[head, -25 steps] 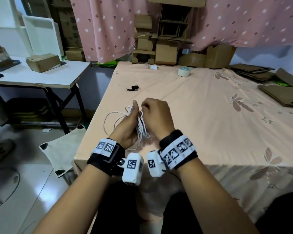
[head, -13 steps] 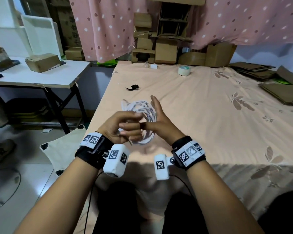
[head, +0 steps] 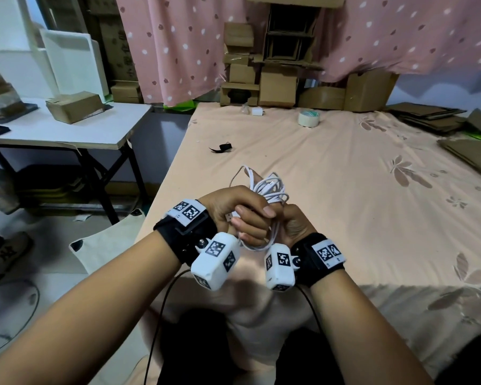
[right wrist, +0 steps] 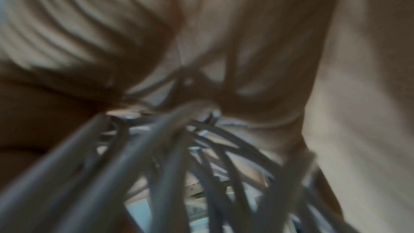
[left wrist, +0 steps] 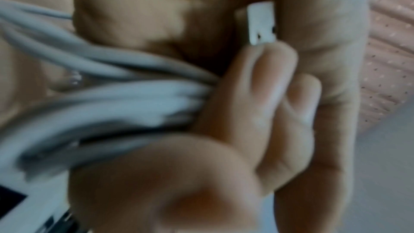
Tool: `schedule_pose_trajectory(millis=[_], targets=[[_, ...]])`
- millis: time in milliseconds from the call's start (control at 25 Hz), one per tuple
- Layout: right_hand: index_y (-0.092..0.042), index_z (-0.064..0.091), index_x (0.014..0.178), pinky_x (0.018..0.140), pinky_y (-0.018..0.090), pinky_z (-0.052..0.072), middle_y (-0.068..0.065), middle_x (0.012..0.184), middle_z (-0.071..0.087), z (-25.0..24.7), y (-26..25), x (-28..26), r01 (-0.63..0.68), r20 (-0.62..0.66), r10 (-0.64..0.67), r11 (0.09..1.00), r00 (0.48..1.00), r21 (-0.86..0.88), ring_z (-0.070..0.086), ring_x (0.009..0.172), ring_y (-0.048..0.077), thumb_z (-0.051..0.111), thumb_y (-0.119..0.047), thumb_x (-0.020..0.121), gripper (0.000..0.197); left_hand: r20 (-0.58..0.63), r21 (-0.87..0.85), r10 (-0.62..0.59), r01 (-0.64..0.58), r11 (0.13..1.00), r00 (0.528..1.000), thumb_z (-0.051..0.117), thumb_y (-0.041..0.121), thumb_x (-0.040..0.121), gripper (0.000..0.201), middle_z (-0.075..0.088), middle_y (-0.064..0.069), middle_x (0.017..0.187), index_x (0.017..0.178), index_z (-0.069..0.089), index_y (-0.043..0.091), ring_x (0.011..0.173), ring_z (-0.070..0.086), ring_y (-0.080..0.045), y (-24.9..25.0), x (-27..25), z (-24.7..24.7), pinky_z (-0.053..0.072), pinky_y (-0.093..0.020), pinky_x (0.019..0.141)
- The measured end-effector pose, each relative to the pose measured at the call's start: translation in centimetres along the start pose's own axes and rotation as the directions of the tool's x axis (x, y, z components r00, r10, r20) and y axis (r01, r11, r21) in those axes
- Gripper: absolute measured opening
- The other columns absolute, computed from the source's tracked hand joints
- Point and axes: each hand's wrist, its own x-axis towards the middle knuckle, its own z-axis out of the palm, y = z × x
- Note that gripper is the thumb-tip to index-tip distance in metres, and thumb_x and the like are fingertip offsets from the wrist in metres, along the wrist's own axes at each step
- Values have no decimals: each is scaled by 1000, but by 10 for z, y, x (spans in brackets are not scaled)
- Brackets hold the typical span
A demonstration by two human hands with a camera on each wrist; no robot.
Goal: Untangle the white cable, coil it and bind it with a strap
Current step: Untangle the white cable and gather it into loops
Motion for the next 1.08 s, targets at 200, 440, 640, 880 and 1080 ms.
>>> schedule_pose_trajectory(millis=[200,440,640,880,1080], targets=[[-26,63,131,63,45,62,28,105,68,-1,-13,9,42,78,-33,993,996,-112,72,93,43,72,8,60,79,-36,3,11,-10,1000,999,65,10,84,41,23,8,41,61,33,18,38,24,-11,5,4,-16,37,-23,58],[8,63,112,76,44,53,32,99,61,-41,-27,67,140,-282,-286,886,916,-442,61,83,44,63,11,68,45,-766,273,255,-61,960,590,58,-9,85,17,58,-12,65,82,70,2,51,51,-18,5,0,-76,53,-35,69],[6,58,126,72,35,56,22,93,69,-55,-23,77,110,-207,-204,913,957,-392,68,70,30,57,11,65,61,-899,422,401,107,900,173,77,3,76,22,75,-23,91,98,72,1,79,74,-35,-20,3,-136,60,-50,77],[0,63,123,64,37,53,24,74,60,-44,-21,70,174,-115,-211,947,971,-271,56,66,36,56,-19,75,51,-851,522,516,49,852,98,74,4,75,11,71,-20,74,85,72,0,53,65,-18,-24,6,-145,49,-25,49],[-6,62,132,70,40,53,32,83,61,-32,-13,67,274,-20,-301,892,953,-360,61,69,40,54,-30,77,60,-770,636,638,85,767,1,66,3,77,17,68,-11,76,91,68,10,56,64,-22,-23,10,-149,54,-27,50]])
